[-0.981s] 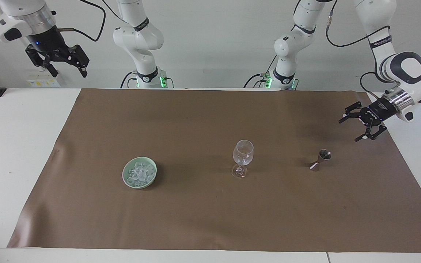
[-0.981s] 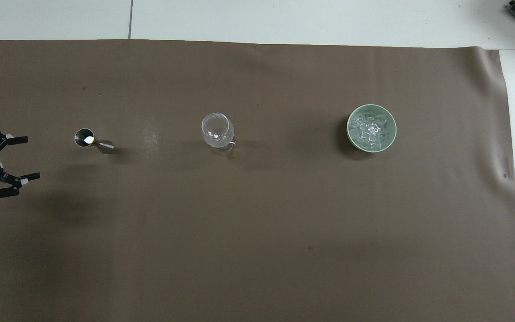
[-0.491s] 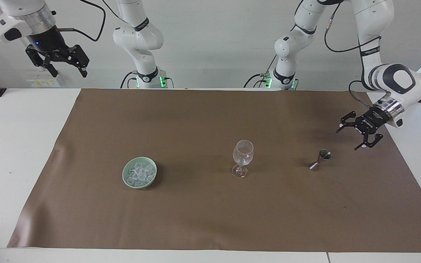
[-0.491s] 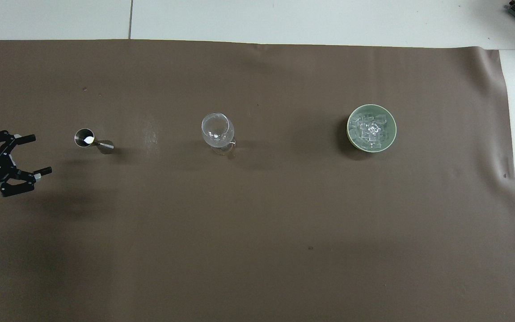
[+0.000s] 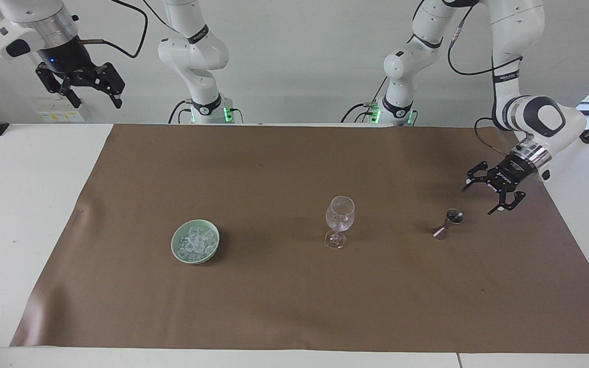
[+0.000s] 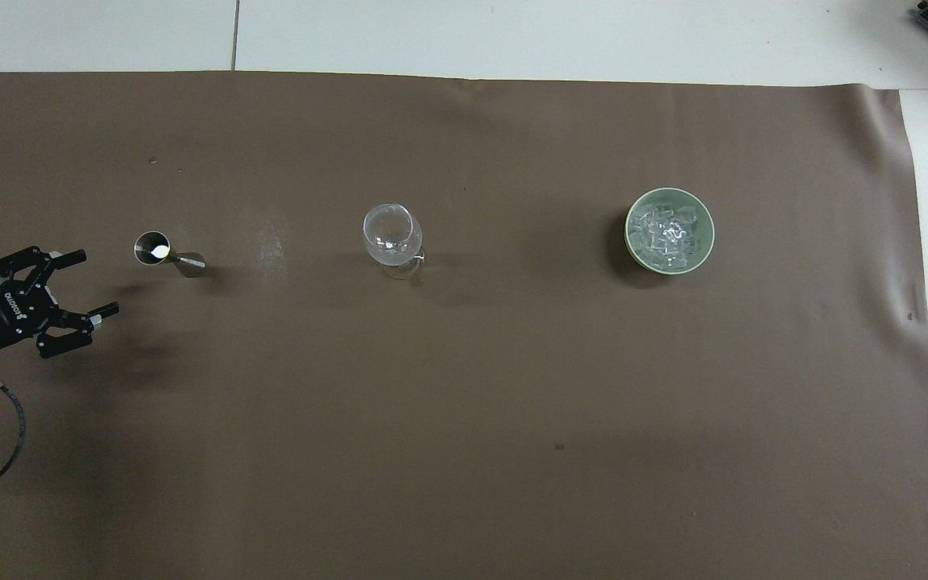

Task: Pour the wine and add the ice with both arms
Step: 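Move the open left gripper toward the small silver cup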

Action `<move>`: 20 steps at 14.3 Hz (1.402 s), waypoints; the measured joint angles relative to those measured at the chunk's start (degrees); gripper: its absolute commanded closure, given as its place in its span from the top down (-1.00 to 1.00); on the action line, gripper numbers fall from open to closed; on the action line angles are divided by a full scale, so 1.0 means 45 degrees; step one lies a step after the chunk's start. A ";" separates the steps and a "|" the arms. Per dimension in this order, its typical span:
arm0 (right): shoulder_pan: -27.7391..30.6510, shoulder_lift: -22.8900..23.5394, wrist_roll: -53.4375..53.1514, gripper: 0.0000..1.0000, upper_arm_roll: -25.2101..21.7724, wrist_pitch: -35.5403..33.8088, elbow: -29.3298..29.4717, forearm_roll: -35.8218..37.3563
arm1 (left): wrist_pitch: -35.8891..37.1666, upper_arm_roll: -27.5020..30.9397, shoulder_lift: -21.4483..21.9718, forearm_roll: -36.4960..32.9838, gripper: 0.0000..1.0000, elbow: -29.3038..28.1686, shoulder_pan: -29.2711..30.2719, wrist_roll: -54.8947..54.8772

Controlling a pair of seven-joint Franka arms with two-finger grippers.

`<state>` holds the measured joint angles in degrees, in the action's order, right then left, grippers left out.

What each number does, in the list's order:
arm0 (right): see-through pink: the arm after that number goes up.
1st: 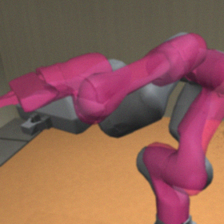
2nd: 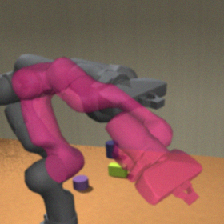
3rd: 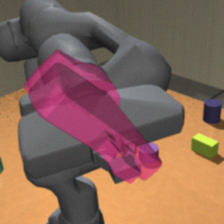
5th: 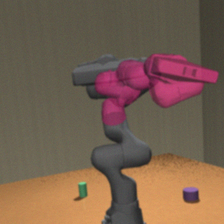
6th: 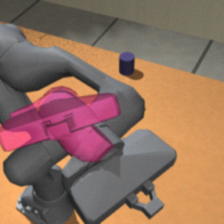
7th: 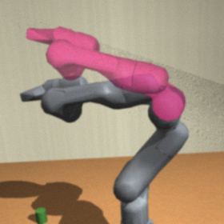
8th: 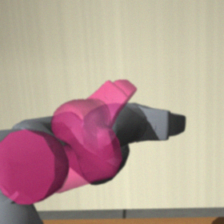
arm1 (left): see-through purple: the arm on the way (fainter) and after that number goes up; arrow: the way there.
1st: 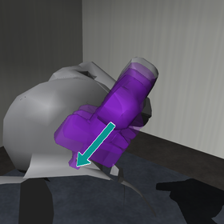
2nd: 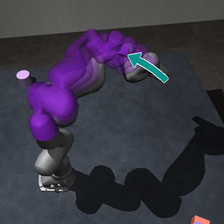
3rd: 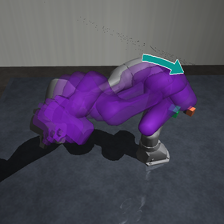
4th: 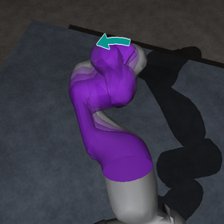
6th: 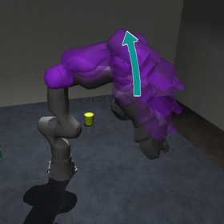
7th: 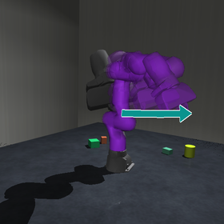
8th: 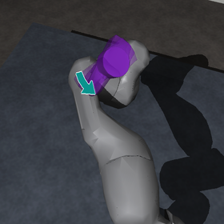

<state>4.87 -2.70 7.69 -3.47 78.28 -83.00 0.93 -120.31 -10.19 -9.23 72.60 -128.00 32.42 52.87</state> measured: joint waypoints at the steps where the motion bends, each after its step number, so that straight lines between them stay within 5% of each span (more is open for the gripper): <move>1: 0.0000 0.0000 0.0000 1.00 0.0000 0.0000 0.0000 0.0000 | -0.0051 0.0000 -0.0126 0.0325 1.00 -0.0103 -0.0001 -0.0427; 20: 0.0000 0.0000 0.0000 1.00 0.0000 0.0000 0.0000 0.0000 | -0.0431 0.0008 -0.0490 0.1118 1.00 -0.0014 -0.0066 -0.1396</move>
<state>4.87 -2.69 7.69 -3.47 78.28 -83.00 0.93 -122.25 -10.15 -11.44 77.63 -128.06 32.12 46.59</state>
